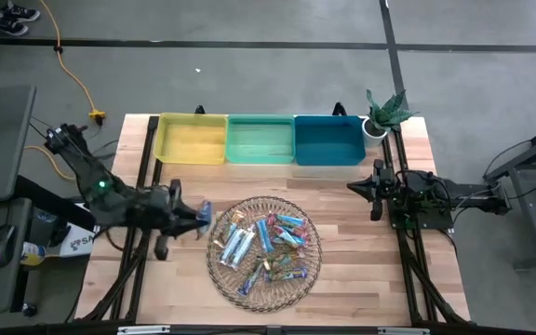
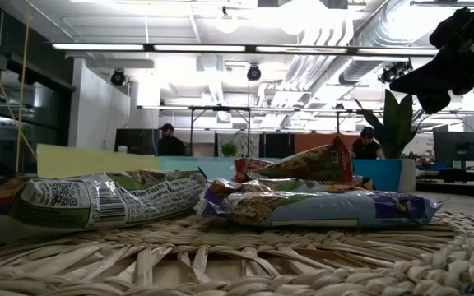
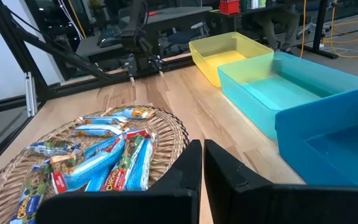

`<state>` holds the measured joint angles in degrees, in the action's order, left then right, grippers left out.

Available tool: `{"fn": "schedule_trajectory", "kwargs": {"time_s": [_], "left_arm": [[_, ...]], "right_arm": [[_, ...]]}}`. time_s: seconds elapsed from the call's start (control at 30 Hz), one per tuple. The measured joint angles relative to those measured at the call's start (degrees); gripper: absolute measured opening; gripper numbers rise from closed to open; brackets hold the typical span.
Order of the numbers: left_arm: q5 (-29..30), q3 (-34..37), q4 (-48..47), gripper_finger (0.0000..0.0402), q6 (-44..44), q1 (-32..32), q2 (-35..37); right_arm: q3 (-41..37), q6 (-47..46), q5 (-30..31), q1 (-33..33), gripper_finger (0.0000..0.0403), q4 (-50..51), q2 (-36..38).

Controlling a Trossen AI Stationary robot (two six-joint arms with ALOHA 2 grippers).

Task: Pick and place Granola Bars by type
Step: Put the blue granola bar into the yellow bin

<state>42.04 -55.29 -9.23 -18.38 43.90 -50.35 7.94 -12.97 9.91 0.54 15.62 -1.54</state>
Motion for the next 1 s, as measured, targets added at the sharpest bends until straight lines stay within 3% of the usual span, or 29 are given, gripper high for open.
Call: {"fn": "schedule_trajectory", "kwargs": {"time_s": [0.1,0.33,0.47,0.83,1.0], "left_arm": [[0.8,-2.2,0.0,0.005,8.4,0.0,2.2],[12.7,-5.5,-0.4,0.005,21.9,0.0,4.7],[15.5,-5.6,-0.4,0.005,23.2,0.0,5.0],[15.6,-5.6,-1.2,0.005,23.1,0.0,4.7],[20.8,-5.6,0.5,0.005,24.8,0.0,5.4]], "right_arm": [[0.0,0.0,0.0,0.0,0.0,0.0,0.0],[0.0,0.0,0.0,0.0,0.0,0.0,0.0],[0.0,0.0,0.0,0.0,0.0,0.0,0.0],[0.0,0.0,0.0,0.0,0.0,0.0,0.0],[0.0,0.0,0.0,0.0,0.0,0.0,0.0]]}}
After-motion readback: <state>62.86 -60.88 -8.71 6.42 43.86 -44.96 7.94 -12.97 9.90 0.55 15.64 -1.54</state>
